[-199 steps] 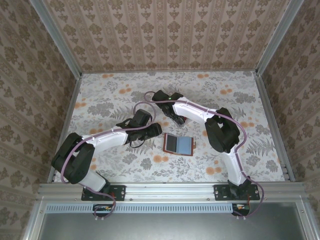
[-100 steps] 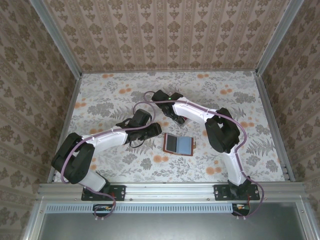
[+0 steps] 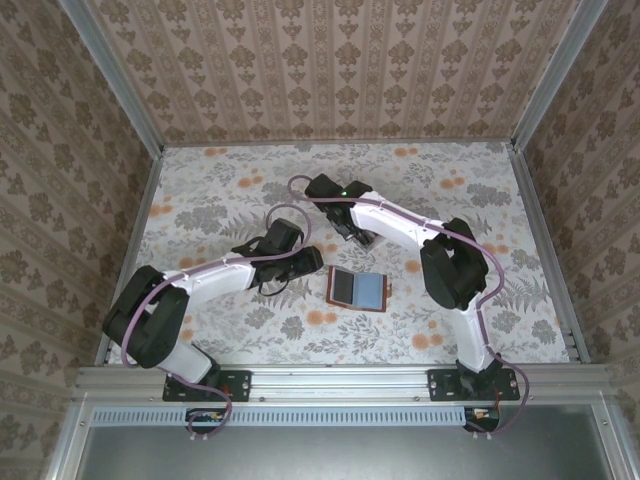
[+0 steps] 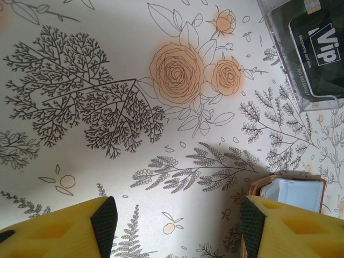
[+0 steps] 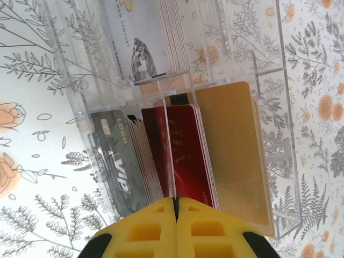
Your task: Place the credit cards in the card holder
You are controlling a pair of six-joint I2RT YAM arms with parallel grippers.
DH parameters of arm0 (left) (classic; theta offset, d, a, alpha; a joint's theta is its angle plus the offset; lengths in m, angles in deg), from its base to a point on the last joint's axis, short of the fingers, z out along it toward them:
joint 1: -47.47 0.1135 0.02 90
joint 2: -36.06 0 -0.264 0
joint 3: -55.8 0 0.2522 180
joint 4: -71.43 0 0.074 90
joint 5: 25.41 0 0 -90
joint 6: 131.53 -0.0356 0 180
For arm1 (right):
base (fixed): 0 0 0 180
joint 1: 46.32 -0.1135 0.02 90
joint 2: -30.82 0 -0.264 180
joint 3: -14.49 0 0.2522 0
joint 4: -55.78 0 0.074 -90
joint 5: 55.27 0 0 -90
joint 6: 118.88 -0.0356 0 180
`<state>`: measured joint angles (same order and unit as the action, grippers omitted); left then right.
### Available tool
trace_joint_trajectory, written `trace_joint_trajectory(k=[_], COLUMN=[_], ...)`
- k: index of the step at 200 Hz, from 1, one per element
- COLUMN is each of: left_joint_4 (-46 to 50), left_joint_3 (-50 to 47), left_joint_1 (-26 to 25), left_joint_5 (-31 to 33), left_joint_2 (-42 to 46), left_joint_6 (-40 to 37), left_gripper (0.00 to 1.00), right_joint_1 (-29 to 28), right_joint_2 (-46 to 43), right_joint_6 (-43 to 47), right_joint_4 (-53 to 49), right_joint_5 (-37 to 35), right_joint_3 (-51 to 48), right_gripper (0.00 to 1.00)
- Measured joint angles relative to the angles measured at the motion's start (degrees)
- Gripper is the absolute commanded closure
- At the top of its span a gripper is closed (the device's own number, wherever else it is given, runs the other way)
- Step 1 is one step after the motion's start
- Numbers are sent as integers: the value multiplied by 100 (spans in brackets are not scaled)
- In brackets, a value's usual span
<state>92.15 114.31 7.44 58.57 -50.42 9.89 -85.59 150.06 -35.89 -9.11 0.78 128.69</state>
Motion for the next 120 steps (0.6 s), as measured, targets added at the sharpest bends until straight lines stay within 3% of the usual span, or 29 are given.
trace_joint_trajectory(k=[49, 120], left_joint_4=[46, -321], left_joint_3=[0, 55], left_joint_1=[7, 188], left_joint_5=[-22, -529], left_joint_2=[229, 490], left_joint_6=[0, 153], left_gripper=[35, 33], right_joint_1=[76, 472], right_joint_2=[-476, -1971], right_joint_6=[-262, -929], right_joint_4=[-52, 214], right_joint_5=[518, 1637], right_joint_3=[-199, -1117], right_gripper=[96, 97])
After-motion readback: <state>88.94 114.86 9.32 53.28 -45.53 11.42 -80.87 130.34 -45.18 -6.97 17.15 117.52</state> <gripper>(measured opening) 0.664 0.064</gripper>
